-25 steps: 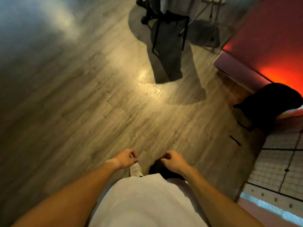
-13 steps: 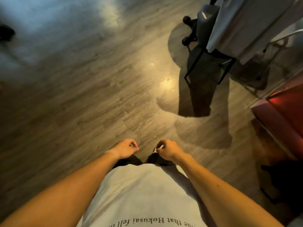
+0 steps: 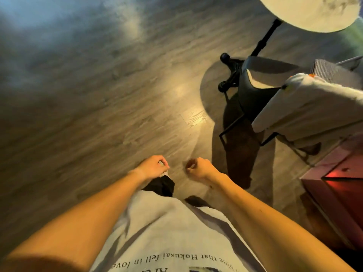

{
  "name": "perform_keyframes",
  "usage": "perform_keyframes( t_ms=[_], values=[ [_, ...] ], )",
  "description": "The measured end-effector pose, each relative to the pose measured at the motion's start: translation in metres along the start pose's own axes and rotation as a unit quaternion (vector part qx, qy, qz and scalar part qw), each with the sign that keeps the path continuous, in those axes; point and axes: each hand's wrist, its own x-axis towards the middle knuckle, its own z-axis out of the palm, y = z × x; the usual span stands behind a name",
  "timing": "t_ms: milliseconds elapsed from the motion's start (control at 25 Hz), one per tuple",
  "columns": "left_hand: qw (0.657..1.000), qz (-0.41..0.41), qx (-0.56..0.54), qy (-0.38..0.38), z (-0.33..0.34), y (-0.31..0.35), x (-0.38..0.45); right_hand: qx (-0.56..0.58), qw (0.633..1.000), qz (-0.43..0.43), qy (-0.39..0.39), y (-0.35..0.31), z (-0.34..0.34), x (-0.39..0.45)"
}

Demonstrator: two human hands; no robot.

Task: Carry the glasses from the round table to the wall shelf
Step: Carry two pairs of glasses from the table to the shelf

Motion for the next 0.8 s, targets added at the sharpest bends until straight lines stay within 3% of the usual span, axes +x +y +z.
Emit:
perform_keyframes(
  t_ms=[320, 560, 800],
  values=[
    [0.996, 0.012, 0.062, -0.064, -0.151, 0.120, 0.164, 0.088, 0.995, 0.025, 0.041, -0.063, -0.173, 0.135],
    [0.991, 0.033, 0.106, -0.068, -0.251, 0.256, 0.316, 0.135, 0.987, 0.034, 0.083, -0.075, -0.343, 0.256],
    [0.982, 0.099, 0.142, -0.068, -0.330, 0.406, 0.414, 0.141, 0.982, 0.025, 0.124, -0.084, -0.514, 0.318]
  ],
)
